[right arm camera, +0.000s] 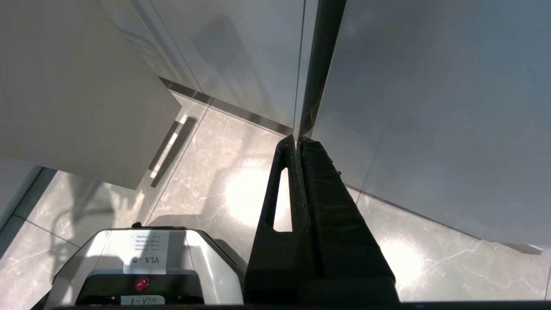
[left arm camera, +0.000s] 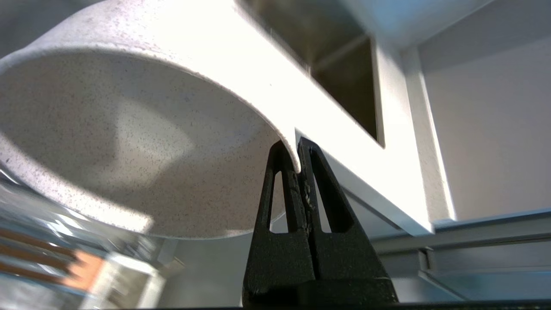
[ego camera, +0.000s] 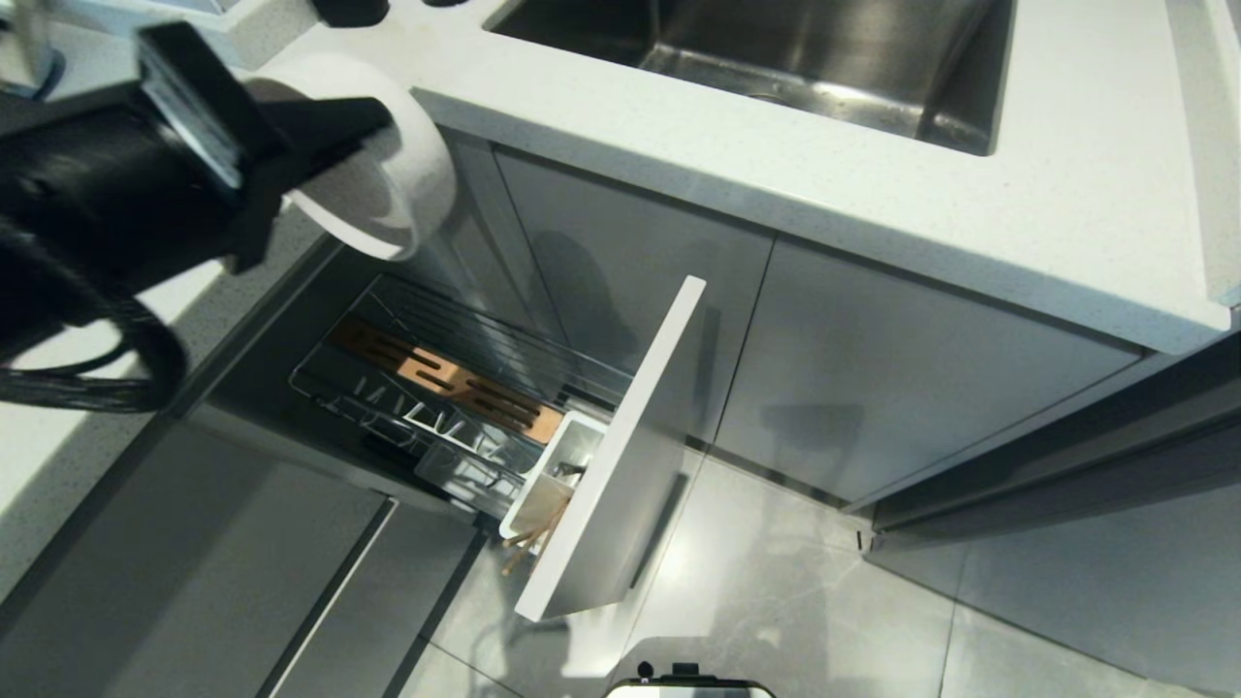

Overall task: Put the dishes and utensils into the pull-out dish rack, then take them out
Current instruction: Take the bowl out of the cupboard

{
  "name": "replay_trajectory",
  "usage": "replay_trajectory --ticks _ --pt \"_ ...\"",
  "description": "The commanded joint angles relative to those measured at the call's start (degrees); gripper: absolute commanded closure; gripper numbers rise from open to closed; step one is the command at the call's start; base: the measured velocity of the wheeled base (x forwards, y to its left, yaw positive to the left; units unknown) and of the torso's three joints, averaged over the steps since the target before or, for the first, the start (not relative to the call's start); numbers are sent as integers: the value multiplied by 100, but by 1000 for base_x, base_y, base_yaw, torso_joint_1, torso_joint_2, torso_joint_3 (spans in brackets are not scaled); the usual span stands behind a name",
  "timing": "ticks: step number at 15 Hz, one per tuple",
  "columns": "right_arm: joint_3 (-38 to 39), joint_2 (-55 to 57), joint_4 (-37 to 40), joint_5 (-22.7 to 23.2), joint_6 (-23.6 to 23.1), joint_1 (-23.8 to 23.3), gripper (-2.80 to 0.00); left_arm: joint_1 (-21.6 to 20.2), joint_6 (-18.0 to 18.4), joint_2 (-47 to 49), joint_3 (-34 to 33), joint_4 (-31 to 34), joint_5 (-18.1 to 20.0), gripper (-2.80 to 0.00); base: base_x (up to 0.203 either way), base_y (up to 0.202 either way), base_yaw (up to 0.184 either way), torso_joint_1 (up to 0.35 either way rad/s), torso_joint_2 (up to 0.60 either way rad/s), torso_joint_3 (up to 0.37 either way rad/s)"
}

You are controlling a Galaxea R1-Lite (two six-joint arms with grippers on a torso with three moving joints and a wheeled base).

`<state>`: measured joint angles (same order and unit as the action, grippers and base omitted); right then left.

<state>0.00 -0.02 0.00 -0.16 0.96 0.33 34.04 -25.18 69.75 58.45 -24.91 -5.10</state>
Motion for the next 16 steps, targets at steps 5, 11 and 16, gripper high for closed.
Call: replay_trajectory --ticks 5,11,16 --pt "9 2 -9 -1 3 2 0 -2782 1666 -1525 115 750 208 0 0 0 0 0 0 0" --pt "9 2 0 -1 0 2 0 -6952 2338 -1869 390 1556 1155 0 0 0 0 0 0 0" --pt "9 2 0 -1 0 2 0 -8649 3011 -1478 2564 5134 2231 0 0 0 0 0 0 0"
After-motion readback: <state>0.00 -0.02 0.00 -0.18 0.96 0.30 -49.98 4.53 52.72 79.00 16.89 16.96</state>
